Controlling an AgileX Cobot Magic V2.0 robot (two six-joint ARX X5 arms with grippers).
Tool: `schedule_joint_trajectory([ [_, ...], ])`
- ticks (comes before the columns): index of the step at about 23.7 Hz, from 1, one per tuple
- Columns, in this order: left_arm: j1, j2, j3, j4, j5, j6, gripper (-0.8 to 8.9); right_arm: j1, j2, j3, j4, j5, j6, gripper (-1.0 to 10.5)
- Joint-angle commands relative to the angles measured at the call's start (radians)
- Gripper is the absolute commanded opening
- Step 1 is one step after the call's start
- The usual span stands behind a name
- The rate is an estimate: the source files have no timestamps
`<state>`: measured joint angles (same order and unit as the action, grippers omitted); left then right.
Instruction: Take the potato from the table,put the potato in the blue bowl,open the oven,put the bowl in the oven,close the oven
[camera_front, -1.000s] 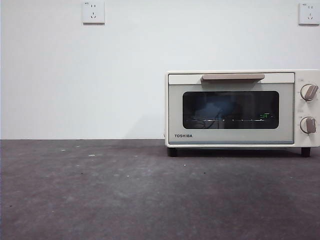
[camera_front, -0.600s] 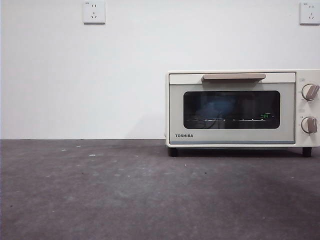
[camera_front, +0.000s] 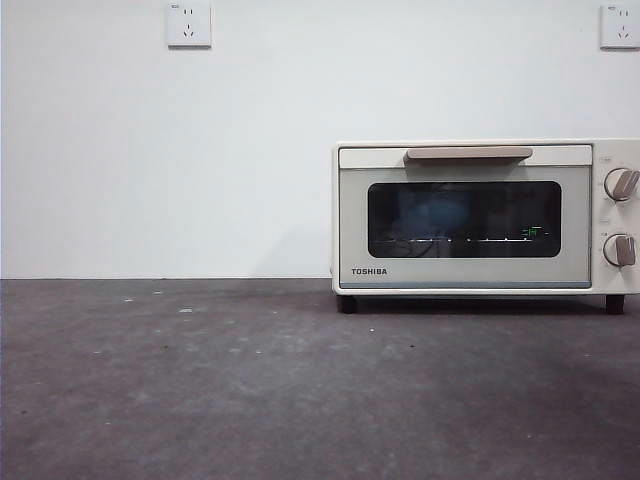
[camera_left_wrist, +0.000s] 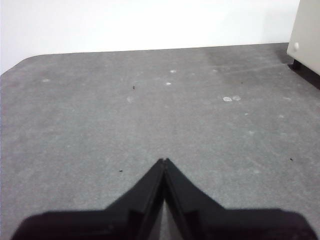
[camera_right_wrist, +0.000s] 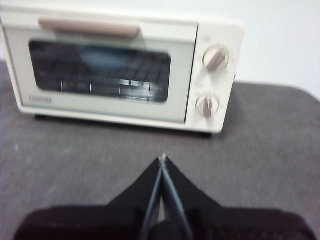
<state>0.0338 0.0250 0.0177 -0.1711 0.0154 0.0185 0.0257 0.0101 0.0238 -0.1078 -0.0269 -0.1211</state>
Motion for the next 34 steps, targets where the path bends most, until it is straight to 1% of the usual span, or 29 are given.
schedule_joint_trajectory([
  [1,0.003,0.003,-0.010,0.005,0.003,0.008,-0.04,-0.001,-0.003,-0.010,-0.031,0.001,-0.014,0.0],
  [4,0.003,0.004,-0.010,0.005,0.003,0.008,-0.04,-0.001,-0.003,-0.010,-0.078,0.004,-0.013,0.0],
  [11,0.003,0.008,-0.010,0.005,0.003,0.008,-0.04,-0.001,-0.003,-0.010,-0.077,0.008,-0.008,0.0],
  [13,0.003,0.008,-0.010,0.005,0.003,0.008,-0.04,-0.001,-0.003,-0.010,-0.076,0.008,0.072,0.0],
  [15,0.003,0.008,-0.010,0.005,0.003,0.008,-0.04,-0.002,-0.003,-0.010,-0.076,0.031,0.179,0.0],
  [16,0.003,0.008,-0.010,0.005,0.003,0.008,-0.04,-0.002,-0.003,-0.010,-0.077,0.043,0.202,0.0],
  [18,0.003,0.008,-0.010,0.005,0.004,0.008,-0.04,-0.002,-0.003,-0.010,-0.077,0.053,0.194,0.0],
  [22,0.003,0.008,-0.010,0.005,0.003,0.008,-0.04,-0.014,-0.003,-0.010,-0.077,0.053,0.116,0.0],
  [27,0.003,0.008,-0.010,0.005,0.003,0.008,-0.04,-0.043,-0.003,-0.010,-0.077,0.054,0.121,0.0],
  [34,0.003,0.008,-0.010,0.005,0.003,0.008,-0.04,-0.045,-0.003,-0.010,-0.077,0.054,0.121,0.0],
])
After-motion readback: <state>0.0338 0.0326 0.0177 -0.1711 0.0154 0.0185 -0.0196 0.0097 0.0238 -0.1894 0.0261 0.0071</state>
